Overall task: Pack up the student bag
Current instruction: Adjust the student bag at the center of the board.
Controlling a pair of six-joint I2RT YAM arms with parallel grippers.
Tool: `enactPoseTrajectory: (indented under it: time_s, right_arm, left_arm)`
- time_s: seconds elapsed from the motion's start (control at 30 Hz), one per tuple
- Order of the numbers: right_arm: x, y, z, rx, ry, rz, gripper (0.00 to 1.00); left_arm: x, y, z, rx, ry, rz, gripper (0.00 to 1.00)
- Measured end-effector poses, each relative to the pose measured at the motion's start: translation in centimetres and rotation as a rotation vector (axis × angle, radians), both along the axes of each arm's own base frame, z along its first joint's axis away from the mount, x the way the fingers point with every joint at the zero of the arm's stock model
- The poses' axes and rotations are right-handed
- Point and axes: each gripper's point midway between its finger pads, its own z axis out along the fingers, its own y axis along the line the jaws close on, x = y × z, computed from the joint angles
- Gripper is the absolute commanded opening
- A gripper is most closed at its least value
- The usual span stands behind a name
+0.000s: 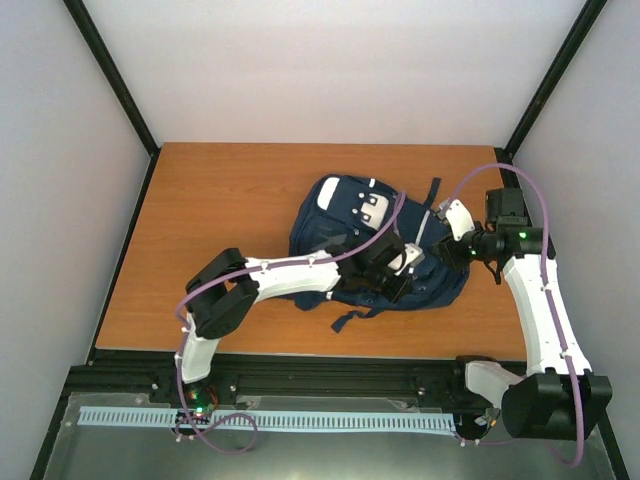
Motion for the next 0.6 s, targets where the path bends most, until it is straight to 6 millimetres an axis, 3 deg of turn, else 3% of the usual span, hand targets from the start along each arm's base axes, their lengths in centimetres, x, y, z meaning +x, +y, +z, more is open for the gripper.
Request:
enactPoseTrajectory:
  time_s: [0.07, 0.17, 0.23, 0.37, 0.6]
  right_arm:
    - [-0.4, -0.9, -1.2, -0.028, 0.032, -0.022, 0.45]
    - [-0.7, -2.1, -2.2, -0.058, 0.059, -0.051, 0.44]
    - [-0.8, -2.6, -2.6, -0.069, 0.067, -0.059, 0.44]
    - [-1.4, -2.9, -3.7, -0.089, 0.091, -0.046, 0.45]
    - [-3.8, -2.3, -6.7, -0.095, 0.172, 0.033, 0.44]
  left_arm:
    - [1.0, -1.4, 0.1, -0.036, 0.007, 0.009, 0.11]
    - [1.9, -2.5, 0.0, -0.071, 0.020, 0.025, 0.33]
    - [2.1, -2.8, 0.1, -0.090, 0.035, 0.029, 0.41]
    - [1.7, -2.9, 0.9, -0.122, 0.061, 0.036, 0.46]
    - [1.2, 1.0, 4.0, -0.138, 0.037, 0.125, 0.47]
